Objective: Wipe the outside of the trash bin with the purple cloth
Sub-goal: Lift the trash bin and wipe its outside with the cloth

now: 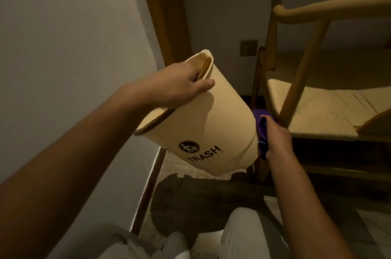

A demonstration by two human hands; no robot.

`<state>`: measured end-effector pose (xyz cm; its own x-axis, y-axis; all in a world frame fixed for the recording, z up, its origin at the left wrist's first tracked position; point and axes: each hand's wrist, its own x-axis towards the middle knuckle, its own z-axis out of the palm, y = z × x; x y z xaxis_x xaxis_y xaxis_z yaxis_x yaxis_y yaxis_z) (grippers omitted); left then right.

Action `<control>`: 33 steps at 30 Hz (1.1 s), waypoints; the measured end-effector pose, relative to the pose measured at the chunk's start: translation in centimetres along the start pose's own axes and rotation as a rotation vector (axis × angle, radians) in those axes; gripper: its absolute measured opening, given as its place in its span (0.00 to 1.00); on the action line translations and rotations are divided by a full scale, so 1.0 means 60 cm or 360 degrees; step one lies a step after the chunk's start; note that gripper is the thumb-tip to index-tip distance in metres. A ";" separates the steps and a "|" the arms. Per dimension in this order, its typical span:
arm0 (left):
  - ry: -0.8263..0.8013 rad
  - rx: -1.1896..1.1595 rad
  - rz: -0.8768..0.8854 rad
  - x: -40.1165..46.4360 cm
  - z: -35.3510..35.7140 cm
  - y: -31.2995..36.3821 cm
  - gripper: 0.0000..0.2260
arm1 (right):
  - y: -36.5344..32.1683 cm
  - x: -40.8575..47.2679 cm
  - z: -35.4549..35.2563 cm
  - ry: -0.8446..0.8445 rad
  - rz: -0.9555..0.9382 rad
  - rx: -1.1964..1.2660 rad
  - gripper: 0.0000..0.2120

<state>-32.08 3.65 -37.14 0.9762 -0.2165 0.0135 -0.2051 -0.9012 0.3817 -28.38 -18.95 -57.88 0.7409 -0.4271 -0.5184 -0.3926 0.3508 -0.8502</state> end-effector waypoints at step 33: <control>0.0763 -0.0040 0.0291 -0.017 0.080 -0.083 0.17 | -0.065 -0.092 0.153 -0.0548 -0.1125 -0.0365 0.21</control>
<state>-32.38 6.55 -43.50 0.8482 -0.1683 0.5022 -0.3797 -0.8542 0.3551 -25.91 -10.33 -50.84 0.9664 -0.1905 0.1728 0.1559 -0.1008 -0.9826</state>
